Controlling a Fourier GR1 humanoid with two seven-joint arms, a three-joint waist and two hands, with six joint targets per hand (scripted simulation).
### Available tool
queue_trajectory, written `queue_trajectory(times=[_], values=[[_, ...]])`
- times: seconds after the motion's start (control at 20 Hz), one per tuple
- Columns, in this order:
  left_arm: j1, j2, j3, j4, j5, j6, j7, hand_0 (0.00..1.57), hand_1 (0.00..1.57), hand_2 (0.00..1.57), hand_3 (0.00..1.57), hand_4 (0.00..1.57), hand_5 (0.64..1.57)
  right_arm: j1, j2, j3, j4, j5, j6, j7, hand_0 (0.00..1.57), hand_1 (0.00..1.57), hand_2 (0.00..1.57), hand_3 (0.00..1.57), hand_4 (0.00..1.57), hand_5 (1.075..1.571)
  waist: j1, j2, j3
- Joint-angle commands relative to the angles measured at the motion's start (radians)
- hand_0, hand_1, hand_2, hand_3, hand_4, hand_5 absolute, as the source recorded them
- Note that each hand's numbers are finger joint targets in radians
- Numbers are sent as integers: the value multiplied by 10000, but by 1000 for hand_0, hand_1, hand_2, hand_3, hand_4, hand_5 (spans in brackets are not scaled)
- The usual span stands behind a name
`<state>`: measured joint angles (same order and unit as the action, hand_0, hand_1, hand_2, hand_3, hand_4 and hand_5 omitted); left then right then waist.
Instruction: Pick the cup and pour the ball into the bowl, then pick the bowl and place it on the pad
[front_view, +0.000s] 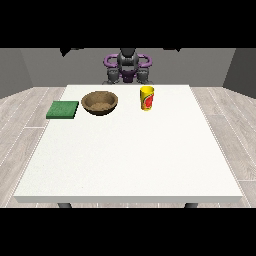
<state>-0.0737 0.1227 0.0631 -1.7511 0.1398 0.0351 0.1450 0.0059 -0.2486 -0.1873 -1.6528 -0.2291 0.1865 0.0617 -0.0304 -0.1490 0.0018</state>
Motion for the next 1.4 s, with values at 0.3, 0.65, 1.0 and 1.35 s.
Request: queue_trajectory(times=[0.3, 0.65, 1.0, 1.35], values=[[-820, 183, 879, 1386, 200, -523, -2067, 0, 0, 0, 0, 0, 1536, -593, 187, -366, 294, -31, 345, -1165, 0, 0, 0, 0, 0, 1570, -94, 1864, -19], [-664, -870, 288, 3306, -933, -1, -4893, 0, 0, 0, 0, 0, 1526, -688, 369, 23, 553, 494, 397, -1614, 0, 0, 0, 0, 0, 1571, -410, 2472, -20], [-1479, -1206, 273, 6053, -1114, 923, -7657, 0, 0, 0, 0, 0, 1518, -1114, 485, 47, 665, 497, 543, -2254, 0, 0, 0, 0, 0, 1571, -1022, 3428, -25], [-3075, -713, 1096, 8426, -857, 582, -8468, 0, 0, 0, 0, 0, 1517, -1620, -210, -774, 2034, -16, 1368, -2967, 0, 0, 0, 0, 0, 1570, -865, 3755, -21]])
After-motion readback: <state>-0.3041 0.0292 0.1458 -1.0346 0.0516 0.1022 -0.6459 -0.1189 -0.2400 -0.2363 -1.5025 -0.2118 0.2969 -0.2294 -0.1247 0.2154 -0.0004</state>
